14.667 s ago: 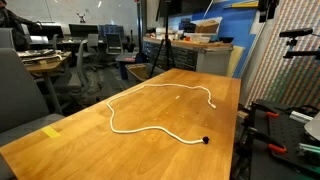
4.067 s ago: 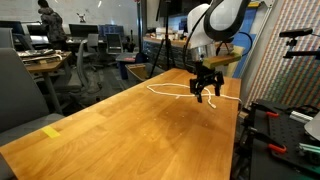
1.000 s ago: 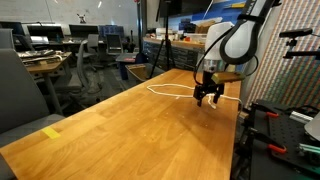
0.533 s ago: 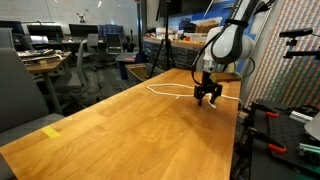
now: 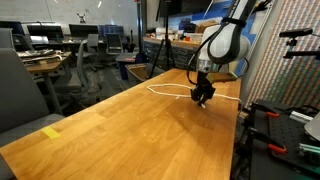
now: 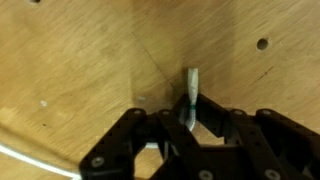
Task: Tie a knot using the white rope
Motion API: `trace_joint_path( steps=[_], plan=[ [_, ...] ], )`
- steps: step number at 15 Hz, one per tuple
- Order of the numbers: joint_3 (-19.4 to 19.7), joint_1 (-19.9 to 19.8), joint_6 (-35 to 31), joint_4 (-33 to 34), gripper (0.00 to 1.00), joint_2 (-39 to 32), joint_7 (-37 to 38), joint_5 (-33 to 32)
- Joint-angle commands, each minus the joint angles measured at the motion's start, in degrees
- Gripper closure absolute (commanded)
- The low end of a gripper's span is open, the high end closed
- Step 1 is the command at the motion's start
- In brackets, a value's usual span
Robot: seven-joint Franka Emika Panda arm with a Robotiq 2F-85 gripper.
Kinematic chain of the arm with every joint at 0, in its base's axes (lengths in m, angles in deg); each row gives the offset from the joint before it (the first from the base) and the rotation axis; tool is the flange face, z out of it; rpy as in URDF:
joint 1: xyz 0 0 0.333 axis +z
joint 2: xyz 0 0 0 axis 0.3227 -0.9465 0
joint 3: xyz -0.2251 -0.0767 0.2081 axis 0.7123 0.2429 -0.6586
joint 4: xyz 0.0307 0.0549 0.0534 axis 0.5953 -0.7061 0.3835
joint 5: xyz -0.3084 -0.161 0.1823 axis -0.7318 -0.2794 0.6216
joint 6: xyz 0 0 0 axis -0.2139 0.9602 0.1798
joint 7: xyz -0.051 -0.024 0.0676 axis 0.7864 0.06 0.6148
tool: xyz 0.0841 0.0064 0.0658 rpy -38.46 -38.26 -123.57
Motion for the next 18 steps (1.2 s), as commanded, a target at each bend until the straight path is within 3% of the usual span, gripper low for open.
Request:
trace_joint_path(
  steps=[1, 6, 8, 12, 13, 15, 18],
  plan=[
    [7.8, 11.0, -2.9, -0.2, 0.98, 1.0, 3.4, -7.6],
    [29.5, 31.9, -2.3, 1.8, 0.96, 6.5, 15.4, -29.2],
    [32.2, 34.5, 1.3, 3.8, 0.96, 10.4, 16.8, -31.6],
    [30.9, 33.8, 11.3, 13.3, 0.96, 11.0, 15.5, -28.3],
    [23.5, 26.0, 14.8, 16.7, 0.96, 10.4, 17.0, -29.9],
    [19.3, 21.3, 21.6, 24.1, 0.96, 6.6, 17.8, -29.1],
    [12.4, 14.1, 32.3, 34.3, 0.96, 1.3, 13.3, -21.9]
  ],
)
